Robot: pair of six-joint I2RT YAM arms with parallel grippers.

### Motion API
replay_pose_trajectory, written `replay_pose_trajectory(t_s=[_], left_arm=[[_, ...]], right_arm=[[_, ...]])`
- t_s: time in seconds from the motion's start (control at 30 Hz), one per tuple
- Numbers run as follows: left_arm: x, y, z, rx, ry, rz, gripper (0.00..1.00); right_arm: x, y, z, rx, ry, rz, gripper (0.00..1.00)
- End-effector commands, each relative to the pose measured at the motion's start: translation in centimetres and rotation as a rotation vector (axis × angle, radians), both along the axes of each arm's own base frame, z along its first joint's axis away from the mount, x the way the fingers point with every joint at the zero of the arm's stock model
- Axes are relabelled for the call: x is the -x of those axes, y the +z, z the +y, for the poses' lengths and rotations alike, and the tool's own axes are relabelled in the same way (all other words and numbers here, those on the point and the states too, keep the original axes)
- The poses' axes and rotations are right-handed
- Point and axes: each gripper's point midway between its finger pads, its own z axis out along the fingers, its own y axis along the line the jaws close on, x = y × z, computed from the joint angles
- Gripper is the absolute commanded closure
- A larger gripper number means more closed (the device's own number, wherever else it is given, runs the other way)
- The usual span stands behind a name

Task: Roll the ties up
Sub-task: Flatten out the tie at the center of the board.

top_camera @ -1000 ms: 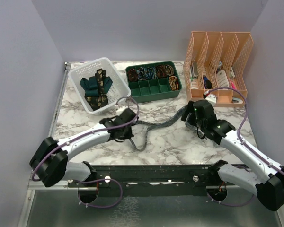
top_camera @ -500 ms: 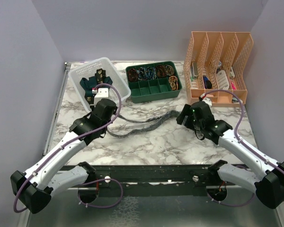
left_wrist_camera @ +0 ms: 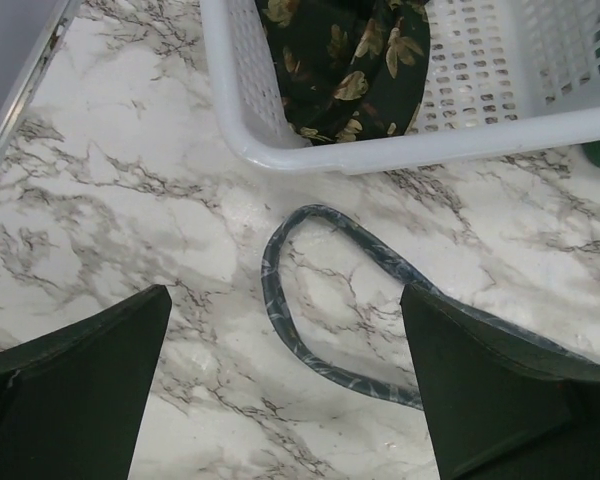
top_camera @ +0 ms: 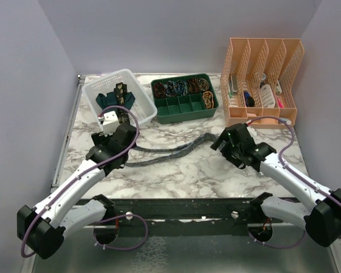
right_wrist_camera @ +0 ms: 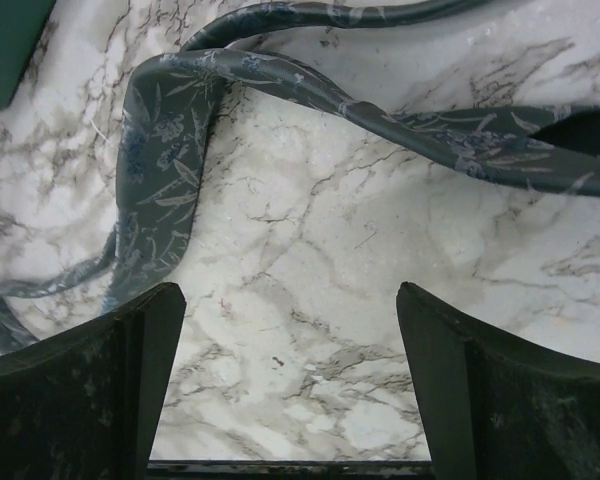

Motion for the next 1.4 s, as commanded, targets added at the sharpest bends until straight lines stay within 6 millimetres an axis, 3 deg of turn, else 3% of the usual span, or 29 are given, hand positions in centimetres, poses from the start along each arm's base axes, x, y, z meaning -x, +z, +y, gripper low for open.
replay_pose_trajectory(t_s=[0.0,0.1,0.3,0.47,0.57,0.73,0.87,1.0,1.2,1.37], left_arm=[[-0.1,1.3,-1.0,0.134,0.003,-0.049,0.01],[0.0,1.1,-2.7,0.187,-0.069,-0.002,0.01],[0.6,-0.5,-5.1,0.299,-0.129,0.087,0.01],[0.9,-1.2,-6.1,0.358,-0.154,0.134,0.01],[1.0,-1.3,-5.6,0.359,-0.134,0.134,0.01],[0.9,-2.0,-4.1,0.344,-0.076,0.137,0.01],[0.6,-2.6,-3.1,0.33,-0.039,0.153,0.01],[0.2,-2.7,-2.4,0.321,-0.029,0.165,0.01],[0.0,-3.4,-1.7,0.328,-0.001,0.185,0.01],[0.4,-5.2,-1.9,0.415,0.046,0.219,0.01]], right_arm=[[0.0,1.1,-0.4,-0.109,-0.234,0.058,0.06],[-0.6,1.9,-0.6,-0.171,-0.386,0.078,0.05],[-0.7,2.4,-3.4,-0.182,-0.744,0.13,0.08],[-1.9,0.8,-4.8,-0.2,-0.821,0.216,0.08],[-3.0,-0.3,-5.3,-0.225,-0.825,0.259,0.07],[-5.0,-1.5,-4.5,-0.261,-0.816,0.273,0.07],[-5.0,-3.4,-5.5,-0.171,-0.904,0.358,0.06],[-5.8,-5.0,-5.4,-0.202,-0.96,0.357,0.1],[-6.7,-6.6,-4.4,-0.216,-0.964,0.414,0.18],[-6.4,-8.0,-4.4,-0.181,-0.956,0.441,0.39]])
